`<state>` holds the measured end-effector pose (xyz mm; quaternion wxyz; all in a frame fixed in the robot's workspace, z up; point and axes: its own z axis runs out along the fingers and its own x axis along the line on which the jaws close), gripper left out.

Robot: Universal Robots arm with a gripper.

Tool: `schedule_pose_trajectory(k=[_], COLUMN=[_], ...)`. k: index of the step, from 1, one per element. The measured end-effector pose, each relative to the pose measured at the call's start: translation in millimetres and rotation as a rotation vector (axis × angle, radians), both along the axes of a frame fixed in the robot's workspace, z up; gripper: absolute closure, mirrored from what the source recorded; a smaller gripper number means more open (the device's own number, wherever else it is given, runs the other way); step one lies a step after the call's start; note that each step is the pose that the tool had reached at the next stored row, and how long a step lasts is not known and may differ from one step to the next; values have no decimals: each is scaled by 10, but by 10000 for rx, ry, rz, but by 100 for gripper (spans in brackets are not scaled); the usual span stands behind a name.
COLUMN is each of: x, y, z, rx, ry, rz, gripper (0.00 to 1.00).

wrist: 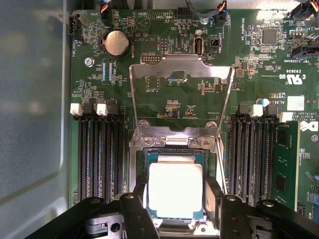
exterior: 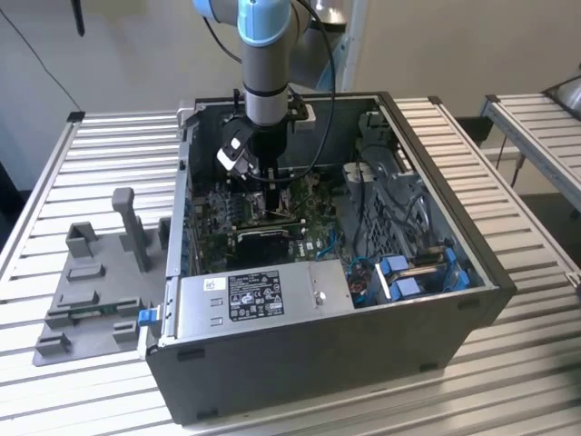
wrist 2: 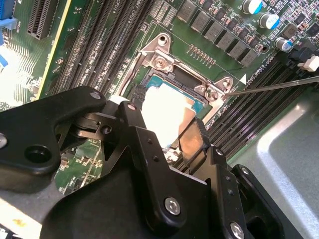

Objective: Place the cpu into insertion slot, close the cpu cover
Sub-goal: 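Place the cpu into insertion slot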

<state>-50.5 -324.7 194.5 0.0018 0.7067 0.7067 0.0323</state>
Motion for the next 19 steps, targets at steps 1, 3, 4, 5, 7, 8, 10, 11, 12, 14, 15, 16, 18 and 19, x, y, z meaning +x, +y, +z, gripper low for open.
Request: schedule_pose_trajectory(k=[1,3,4,5,7,8,10,11,12,14,15,16,18,19], x=[0,0,0,0,0,0,0,0,0,0,1,3,6,7], y=[0,0,0,0,0,0,0,1,0,1,2,2,2,3], z=[0,0,0,0,0,0,0,0,0,0,0,0,0,0], rx=[0,0,0,0,0,0,0,-1,-1,-1,-2,-1,0,0], ry=[0,0,0,0,0,0,0,0,1,1,1,2,1,1], rz=[0,0,0,0,1,1,1,1,1,0,0,-1,-1,-1], gripper=[46,46,46,46,46,46,46,46,46,46,46,46,46,46])
